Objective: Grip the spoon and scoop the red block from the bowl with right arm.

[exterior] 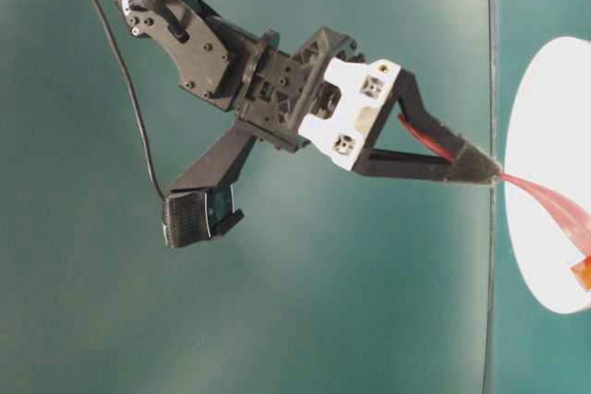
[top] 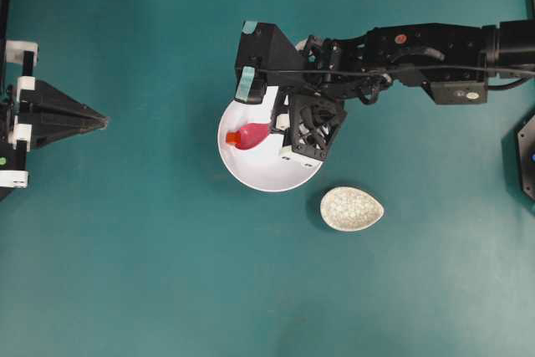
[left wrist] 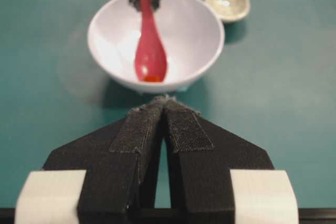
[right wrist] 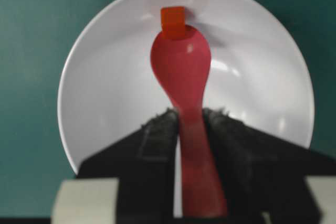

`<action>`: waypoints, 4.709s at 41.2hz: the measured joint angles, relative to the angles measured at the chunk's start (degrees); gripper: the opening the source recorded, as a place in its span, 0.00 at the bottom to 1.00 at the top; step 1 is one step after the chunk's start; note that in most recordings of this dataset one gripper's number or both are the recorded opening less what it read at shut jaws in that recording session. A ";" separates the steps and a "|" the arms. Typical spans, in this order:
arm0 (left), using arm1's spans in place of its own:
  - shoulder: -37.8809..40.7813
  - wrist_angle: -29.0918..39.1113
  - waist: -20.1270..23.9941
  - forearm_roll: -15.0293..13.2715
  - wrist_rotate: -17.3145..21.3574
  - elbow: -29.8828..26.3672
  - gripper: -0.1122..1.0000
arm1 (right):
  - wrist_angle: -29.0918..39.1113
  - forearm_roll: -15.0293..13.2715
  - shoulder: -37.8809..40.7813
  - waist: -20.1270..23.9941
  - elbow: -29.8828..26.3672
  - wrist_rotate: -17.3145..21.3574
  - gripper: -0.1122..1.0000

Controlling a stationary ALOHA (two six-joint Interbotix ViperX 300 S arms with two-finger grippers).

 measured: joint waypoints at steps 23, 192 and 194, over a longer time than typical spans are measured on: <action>0.00 0.00 0.00 0.00 0.00 0.00 0.10 | -0.79 0.09 -0.70 0.00 0.00 1.23 0.33; -1.76 0.53 0.00 -0.09 -0.97 -0.09 0.10 | -69.52 3.08 -23.82 9.32 38.32 9.67 0.32; -1.76 0.53 0.00 0.00 -0.88 0.00 0.10 | -69.52 3.08 -23.91 9.23 38.06 9.58 0.32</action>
